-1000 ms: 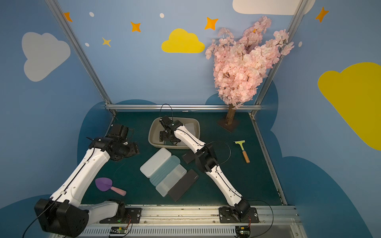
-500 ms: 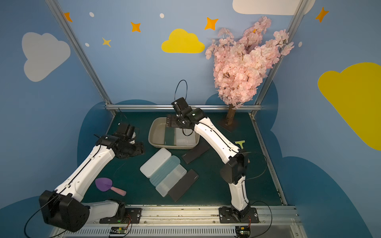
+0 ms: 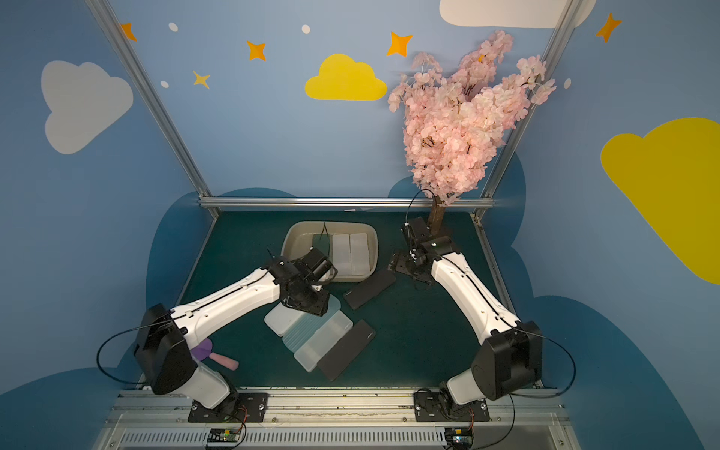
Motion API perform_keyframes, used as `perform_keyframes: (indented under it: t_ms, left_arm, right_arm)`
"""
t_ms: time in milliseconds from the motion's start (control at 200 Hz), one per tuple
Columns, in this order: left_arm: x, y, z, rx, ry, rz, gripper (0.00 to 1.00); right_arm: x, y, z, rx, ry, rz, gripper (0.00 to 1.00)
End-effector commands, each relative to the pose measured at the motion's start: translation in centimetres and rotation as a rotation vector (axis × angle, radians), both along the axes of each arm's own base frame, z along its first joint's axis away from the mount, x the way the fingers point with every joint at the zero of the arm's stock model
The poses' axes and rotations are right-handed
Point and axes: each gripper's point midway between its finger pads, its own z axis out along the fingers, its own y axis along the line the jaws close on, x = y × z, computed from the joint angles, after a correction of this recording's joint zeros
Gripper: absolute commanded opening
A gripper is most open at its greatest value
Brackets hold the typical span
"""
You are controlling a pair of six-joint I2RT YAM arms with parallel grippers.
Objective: Put the pencil case into the storage box
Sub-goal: Place the pencil case at the storage box, then pick up the pencil case from the center of the board.
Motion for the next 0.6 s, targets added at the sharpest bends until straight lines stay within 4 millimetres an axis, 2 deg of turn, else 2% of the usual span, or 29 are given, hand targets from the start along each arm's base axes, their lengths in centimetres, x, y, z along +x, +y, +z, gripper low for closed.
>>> perform_keyframes:
  t_ms: [0, 175, 350, 476, 591]
  left_arm:
    - [-1.6, -2.8, -0.6, -0.015, 0.048, -0.012, 0.55]
    - [-4.2, -5.8, -3.1, 0.017, 0.092, -0.045, 0.67]
    - [-6.3, -7.5, -5.5, 0.049, 0.12, -0.066, 0.77]
    - [-6.5, -7.5, -6.8, 0.09, 0.109, -0.064, 0.78]
    - [-5.8, -6.9, -7.3, 0.127, 0.077, -0.064, 0.79]
  right_arm:
    - [-1.7, -1.6, 1.0, 0.014, -0.007, -0.013, 0.97]
    - [-3.6, -3.9, 1.3, 0.0, -0.016, -0.035, 0.97]
    - [-5.3, -4.8, 1.8, 0.015, -0.025, -0.058, 0.98]
    - [-6.3, -5.5, 2.2, 0.018, -0.047, -0.071, 0.98]
    - [-7.2, -6.0, 2.6, 0.022, -0.066, -0.078, 0.98]
